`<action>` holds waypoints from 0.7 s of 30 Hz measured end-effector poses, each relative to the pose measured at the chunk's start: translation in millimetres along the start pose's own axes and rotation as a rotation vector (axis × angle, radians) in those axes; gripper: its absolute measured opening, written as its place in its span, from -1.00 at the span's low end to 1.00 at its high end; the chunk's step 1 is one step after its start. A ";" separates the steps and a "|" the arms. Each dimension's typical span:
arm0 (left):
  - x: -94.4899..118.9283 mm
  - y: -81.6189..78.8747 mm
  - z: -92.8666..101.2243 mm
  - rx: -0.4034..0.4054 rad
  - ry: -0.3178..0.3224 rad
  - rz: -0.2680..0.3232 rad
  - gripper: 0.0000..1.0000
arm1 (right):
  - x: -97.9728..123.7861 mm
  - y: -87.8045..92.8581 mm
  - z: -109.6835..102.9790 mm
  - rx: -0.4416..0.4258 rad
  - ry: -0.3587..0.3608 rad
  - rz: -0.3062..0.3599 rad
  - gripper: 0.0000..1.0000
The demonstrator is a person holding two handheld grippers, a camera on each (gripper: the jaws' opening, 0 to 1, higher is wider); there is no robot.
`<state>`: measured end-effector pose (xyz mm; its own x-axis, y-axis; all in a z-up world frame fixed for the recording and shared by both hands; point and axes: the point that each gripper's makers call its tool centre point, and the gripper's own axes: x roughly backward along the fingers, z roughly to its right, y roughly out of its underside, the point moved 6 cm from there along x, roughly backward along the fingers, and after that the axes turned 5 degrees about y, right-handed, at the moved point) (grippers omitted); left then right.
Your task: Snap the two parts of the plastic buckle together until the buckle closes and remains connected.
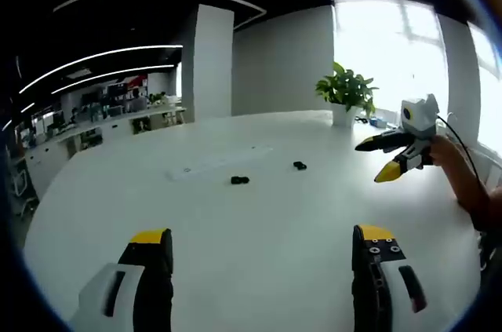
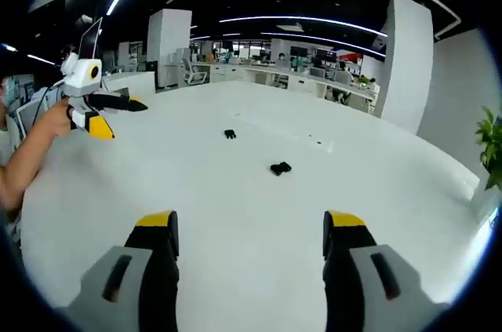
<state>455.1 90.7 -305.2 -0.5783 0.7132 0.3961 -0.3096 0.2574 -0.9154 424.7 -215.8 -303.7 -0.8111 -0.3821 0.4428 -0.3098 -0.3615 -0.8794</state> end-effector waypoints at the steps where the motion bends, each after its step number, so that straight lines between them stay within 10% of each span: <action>1: -0.8 -0.3 0.0 -0.002 -0.003 0.002 0.94 | -0.6 -1.1 -0.6 -0.006 -0.002 0.008 0.47; 21: -34.6 -17.2 -16.6 0.059 -0.008 0.042 0.99 | -23.7 -5.5 10.0 -0.081 -0.011 0.034 0.50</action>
<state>493.0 72.4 -304.4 -0.5975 0.7176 0.3579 -0.3287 0.1879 -0.9256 450.6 -213.3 -307.6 -0.8167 -0.4023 0.4137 -0.3215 -0.2782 -0.9051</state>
